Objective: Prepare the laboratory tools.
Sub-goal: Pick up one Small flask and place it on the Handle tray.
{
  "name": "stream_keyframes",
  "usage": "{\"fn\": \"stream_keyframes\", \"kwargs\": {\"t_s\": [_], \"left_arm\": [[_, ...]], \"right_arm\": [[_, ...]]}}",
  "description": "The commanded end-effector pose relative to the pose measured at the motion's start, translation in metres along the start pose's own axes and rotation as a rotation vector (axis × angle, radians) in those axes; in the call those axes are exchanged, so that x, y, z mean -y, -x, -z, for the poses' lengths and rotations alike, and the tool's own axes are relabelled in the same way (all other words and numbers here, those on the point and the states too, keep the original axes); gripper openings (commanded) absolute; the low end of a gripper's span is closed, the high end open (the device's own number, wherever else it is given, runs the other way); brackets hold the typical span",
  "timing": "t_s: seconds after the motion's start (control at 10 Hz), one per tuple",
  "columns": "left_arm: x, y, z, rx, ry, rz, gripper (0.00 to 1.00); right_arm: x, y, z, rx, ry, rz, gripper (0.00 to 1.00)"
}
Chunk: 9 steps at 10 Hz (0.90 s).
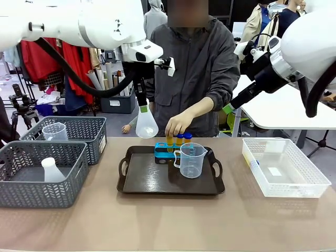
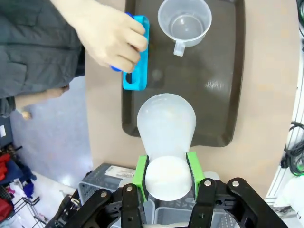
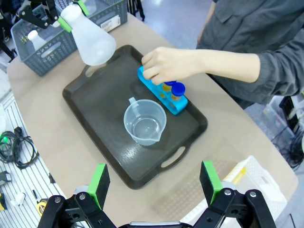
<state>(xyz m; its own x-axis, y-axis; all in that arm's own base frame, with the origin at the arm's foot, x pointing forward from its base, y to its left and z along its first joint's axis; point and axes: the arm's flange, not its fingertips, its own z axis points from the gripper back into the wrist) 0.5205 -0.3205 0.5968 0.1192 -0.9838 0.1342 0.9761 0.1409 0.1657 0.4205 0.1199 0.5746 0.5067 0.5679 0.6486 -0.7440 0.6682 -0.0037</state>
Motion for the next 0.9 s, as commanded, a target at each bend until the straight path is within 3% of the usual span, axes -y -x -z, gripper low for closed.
{"fn": "stream_keyframes", "kwargs": {"t_s": [0.0,0.7,0.8], "left_arm": [[0.007,0.009,-0.006,0.003,-0.014,-0.007,0.0],[0.0,-0.001,0.004,-0.003,0.005,0.001,0.0],[-0.006,0.0,0.007,-0.062,0.025,0.026,0.0]], "right_arm": [[0.001,-0.001,0.0,0.016,-0.015,0.003,1.0],[0.001,-0.001,0.0,0.016,-0.015,0.003,1.0],[0.001,-0.001,0.0,0.016,-0.015,0.003,1.0]]}}
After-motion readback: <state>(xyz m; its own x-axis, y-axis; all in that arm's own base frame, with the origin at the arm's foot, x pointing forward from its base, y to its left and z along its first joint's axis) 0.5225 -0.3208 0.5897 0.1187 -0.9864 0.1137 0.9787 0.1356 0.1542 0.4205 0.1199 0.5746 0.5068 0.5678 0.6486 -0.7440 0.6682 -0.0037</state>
